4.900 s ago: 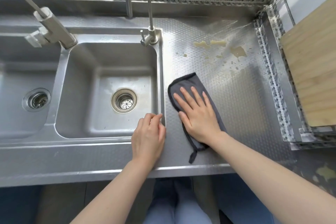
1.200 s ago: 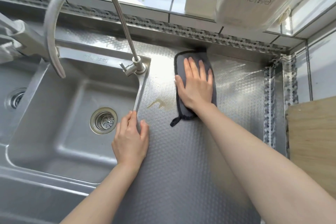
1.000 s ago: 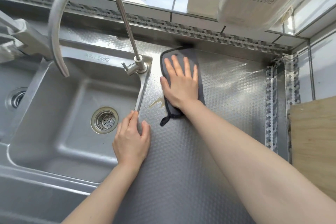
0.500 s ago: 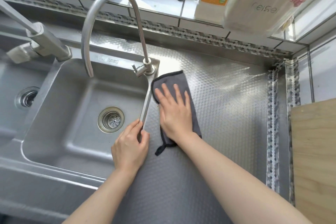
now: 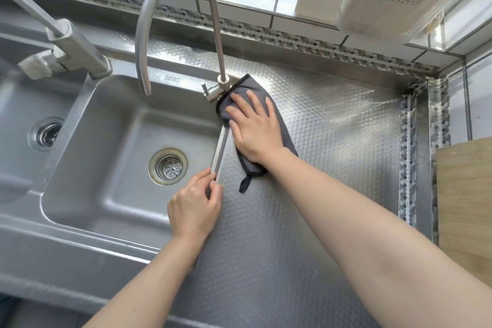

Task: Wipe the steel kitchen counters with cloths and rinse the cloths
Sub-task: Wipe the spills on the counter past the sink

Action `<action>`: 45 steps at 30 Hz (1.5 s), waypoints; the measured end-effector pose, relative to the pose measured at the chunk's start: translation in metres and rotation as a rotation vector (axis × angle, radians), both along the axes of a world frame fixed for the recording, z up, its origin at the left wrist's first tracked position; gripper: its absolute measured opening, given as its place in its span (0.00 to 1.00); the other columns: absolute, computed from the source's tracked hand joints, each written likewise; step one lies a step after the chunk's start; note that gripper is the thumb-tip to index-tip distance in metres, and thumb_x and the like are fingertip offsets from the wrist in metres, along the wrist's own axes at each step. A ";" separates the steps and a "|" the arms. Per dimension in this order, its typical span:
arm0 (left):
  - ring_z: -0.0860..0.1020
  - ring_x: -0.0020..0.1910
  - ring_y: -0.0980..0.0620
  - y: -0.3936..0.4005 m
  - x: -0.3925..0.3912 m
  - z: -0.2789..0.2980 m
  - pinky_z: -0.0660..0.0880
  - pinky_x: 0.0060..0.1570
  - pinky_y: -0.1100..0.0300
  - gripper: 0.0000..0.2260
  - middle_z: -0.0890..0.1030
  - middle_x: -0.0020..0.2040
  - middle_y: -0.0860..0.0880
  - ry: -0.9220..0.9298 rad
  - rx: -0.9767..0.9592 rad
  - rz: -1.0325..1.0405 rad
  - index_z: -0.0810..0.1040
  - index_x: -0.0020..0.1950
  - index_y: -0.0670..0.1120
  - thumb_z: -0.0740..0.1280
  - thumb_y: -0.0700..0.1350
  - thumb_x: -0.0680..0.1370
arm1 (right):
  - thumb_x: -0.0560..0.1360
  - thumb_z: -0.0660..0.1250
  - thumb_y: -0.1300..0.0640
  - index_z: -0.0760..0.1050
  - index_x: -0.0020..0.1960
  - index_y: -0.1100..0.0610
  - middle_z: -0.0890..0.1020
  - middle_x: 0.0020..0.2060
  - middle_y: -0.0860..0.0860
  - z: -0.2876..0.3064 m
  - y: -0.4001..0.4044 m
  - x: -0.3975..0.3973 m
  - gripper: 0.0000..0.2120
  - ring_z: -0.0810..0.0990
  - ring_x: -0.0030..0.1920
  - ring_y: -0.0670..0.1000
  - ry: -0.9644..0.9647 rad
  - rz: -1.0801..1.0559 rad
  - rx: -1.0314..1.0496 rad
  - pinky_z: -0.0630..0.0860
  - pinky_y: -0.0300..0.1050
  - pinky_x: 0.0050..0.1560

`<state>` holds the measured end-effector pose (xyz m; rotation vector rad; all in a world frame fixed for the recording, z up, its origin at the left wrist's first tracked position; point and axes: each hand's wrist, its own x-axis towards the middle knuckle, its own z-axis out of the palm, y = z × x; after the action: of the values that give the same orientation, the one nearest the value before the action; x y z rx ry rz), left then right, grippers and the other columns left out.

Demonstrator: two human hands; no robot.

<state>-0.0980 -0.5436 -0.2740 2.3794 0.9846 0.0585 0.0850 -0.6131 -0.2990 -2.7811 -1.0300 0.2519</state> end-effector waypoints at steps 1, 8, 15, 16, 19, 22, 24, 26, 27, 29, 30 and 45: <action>0.83 0.52 0.46 0.002 0.000 0.000 0.77 0.48 0.52 0.15 0.83 0.59 0.56 0.012 0.003 0.003 0.86 0.52 0.51 0.60 0.49 0.75 | 0.82 0.51 0.47 0.69 0.70 0.47 0.62 0.77 0.45 -0.001 0.002 -0.002 0.19 0.52 0.79 0.54 -0.001 -0.009 0.001 0.45 0.60 0.77; 0.81 0.40 0.35 0.012 -0.019 0.006 0.74 0.37 0.50 0.15 0.85 0.44 0.45 0.032 0.082 -0.077 0.85 0.44 0.49 0.58 0.50 0.74 | 0.80 0.54 0.47 0.70 0.70 0.46 0.63 0.77 0.46 0.004 -0.039 -0.084 0.20 0.55 0.78 0.57 -0.014 0.198 0.044 0.50 0.62 0.76; 0.81 0.41 0.37 0.007 -0.041 -0.001 0.73 0.38 0.51 0.06 0.85 0.47 0.48 0.123 0.079 -0.180 0.78 0.50 0.51 0.63 0.48 0.78 | 0.82 0.48 0.45 0.52 0.79 0.42 0.54 0.79 0.44 0.004 -0.090 -0.041 0.25 0.49 0.79 0.50 0.011 0.108 -0.048 0.45 0.56 0.78; 0.81 0.42 0.37 0.006 -0.043 -0.003 0.73 0.39 0.51 0.07 0.85 0.49 0.48 0.134 0.085 -0.193 0.77 0.53 0.52 0.63 0.49 0.78 | 0.82 0.47 0.45 0.51 0.79 0.42 0.52 0.80 0.45 0.004 -0.097 -0.029 0.25 0.47 0.80 0.49 0.010 -0.008 -0.055 0.44 0.57 0.78; 0.81 0.47 0.37 -0.001 -0.045 -0.004 0.75 0.43 0.50 0.16 0.82 0.59 0.50 0.171 0.107 -0.237 0.73 0.65 0.53 0.61 0.55 0.79 | 0.82 0.46 0.46 0.52 0.79 0.43 0.53 0.80 0.46 0.003 -0.116 -0.005 0.25 0.48 0.79 0.50 0.004 -0.313 -0.016 0.45 0.57 0.78; 0.81 0.50 0.37 -0.006 -0.046 -0.005 0.76 0.47 0.49 0.23 0.78 0.66 0.52 0.208 0.110 -0.248 0.67 0.72 0.55 0.59 0.59 0.79 | 0.82 0.47 0.47 0.52 0.79 0.44 0.53 0.80 0.46 0.001 -0.129 -0.003 0.25 0.48 0.80 0.51 0.007 -0.524 0.022 0.44 0.58 0.78; 0.81 0.51 0.37 -0.009 -0.047 -0.005 0.76 0.48 0.49 0.24 0.76 0.68 0.52 0.227 0.110 -0.238 0.65 0.74 0.55 0.58 0.60 0.79 | 0.83 0.47 0.47 0.51 0.80 0.45 0.52 0.80 0.47 -0.001 -0.132 -0.013 0.26 0.47 0.80 0.52 0.008 -0.610 0.022 0.43 0.59 0.78; 0.81 0.50 0.37 -0.013 -0.048 -0.003 0.75 0.48 0.49 0.26 0.74 0.70 0.53 0.251 0.121 -0.232 0.64 0.75 0.55 0.58 0.60 0.79 | 0.82 0.48 0.47 0.50 0.80 0.46 0.51 0.80 0.48 -0.001 -0.130 -0.029 0.26 0.46 0.80 0.54 0.008 -0.645 0.011 0.42 0.60 0.77; 0.81 0.50 0.36 -0.014 -0.049 -0.003 0.75 0.48 0.49 0.26 0.74 0.71 0.53 0.264 0.125 -0.232 0.63 0.76 0.54 0.57 0.61 0.79 | 0.82 0.48 0.46 0.50 0.80 0.47 0.50 0.80 0.48 -0.001 -0.128 -0.038 0.27 0.45 0.80 0.55 0.007 -0.635 -0.002 0.42 0.61 0.77; 0.81 0.50 0.37 -0.016 -0.049 -0.003 0.75 0.48 0.49 0.26 0.72 0.72 0.53 0.280 0.129 -0.231 0.61 0.76 0.54 0.55 0.61 0.79 | 0.82 0.47 0.45 0.49 0.80 0.47 0.50 0.80 0.48 -0.001 -0.125 -0.060 0.27 0.44 0.79 0.56 0.007 -0.555 -0.023 0.42 0.62 0.77; 0.81 0.51 0.37 -0.016 -0.050 -0.004 0.75 0.48 0.49 0.26 0.71 0.72 0.53 0.288 0.129 -0.234 0.61 0.77 0.54 0.55 0.61 0.80 | 0.81 0.47 0.45 0.49 0.80 0.46 0.50 0.80 0.48 -0.001 -0.123 -0.072 0.28 0.44 0.79 0.57 0.006 -0.496 -0.030 0.42 0.62 0.77; 0.78 0.48 0.35 0.009 -0.075 0.013 0.71 0.43 0.49 0.14 0.83 0.48 0.38 0.258 0.025 -0.158 0.78 0.48 0.46 0.55 0.52 0.81 | 0.74 0.62 0.73 0.73 0.69 0.64 0.73 0.70 0.58 0.022 -0.097 -0.188 0.24 0.67 0.73 0.60 0.189 0.033 0.267 0.64 0.55 0.74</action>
<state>-0.1730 -0.5345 -0.2606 2.5238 0.9088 -0.3044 -0.1033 -0.7103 -0.2773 -2.4520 -0.9843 0.3469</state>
